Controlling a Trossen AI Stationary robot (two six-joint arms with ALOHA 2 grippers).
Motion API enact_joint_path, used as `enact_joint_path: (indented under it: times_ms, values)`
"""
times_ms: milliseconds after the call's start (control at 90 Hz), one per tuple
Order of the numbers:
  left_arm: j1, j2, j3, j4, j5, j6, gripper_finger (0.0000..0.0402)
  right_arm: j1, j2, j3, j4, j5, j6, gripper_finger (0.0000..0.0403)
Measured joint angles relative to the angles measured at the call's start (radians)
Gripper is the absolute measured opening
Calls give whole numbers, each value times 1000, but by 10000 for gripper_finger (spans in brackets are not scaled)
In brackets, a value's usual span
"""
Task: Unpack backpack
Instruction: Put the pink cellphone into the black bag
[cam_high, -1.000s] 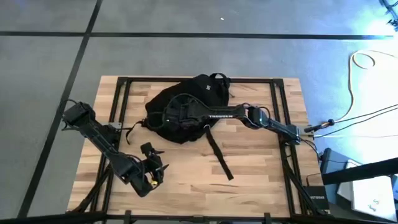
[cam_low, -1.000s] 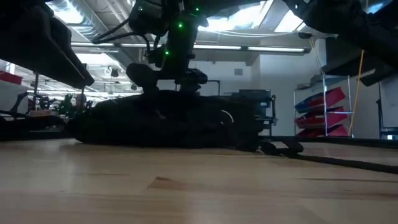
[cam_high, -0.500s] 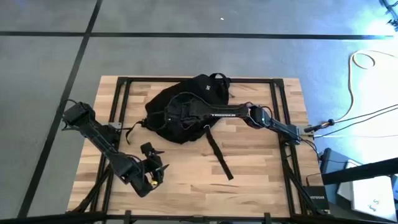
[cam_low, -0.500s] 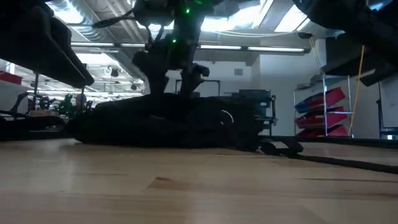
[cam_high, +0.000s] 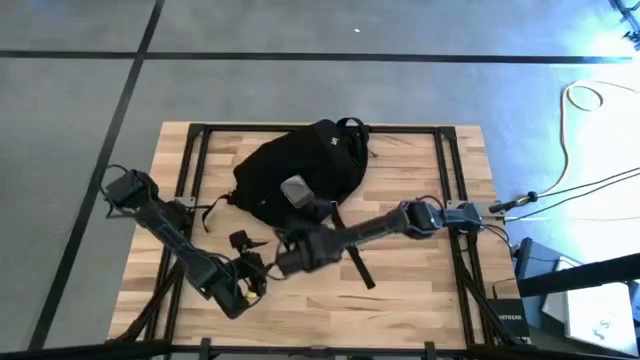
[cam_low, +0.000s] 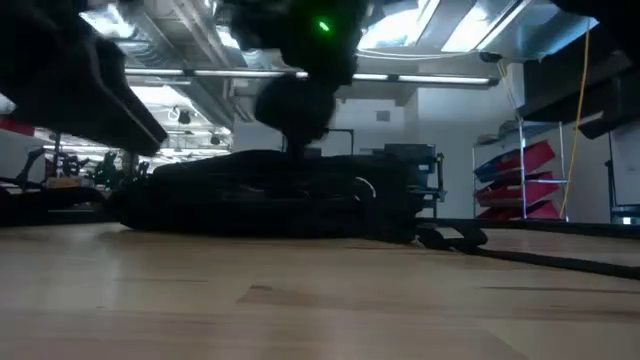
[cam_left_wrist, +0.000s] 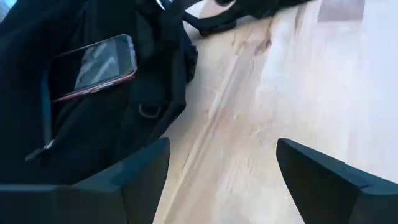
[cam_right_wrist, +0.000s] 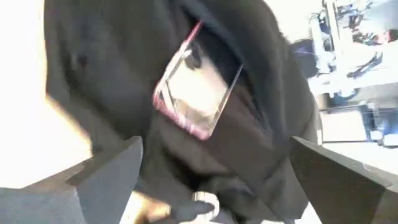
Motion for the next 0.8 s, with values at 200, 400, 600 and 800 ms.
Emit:
enact_joint_path:
  times_ms: [200, 400, 600, 800]
  values:
    - [82, 66, 0, 97, 73, 130, 280, 37, -11, -128, -125, 32, 230, 382]
    - [123, 64, -22, 300, 105, 314, 280, 146, -137, -307, -4, 210, 402, 382]
    - [183, 44, -154, 688, 298, 468, 280, 191, -324, -571, 172, 215, 519, 382]
    - [226, 25, -245, 954, 372, 518, 280, 215, -509, -918, 760, 116, 341, 382]
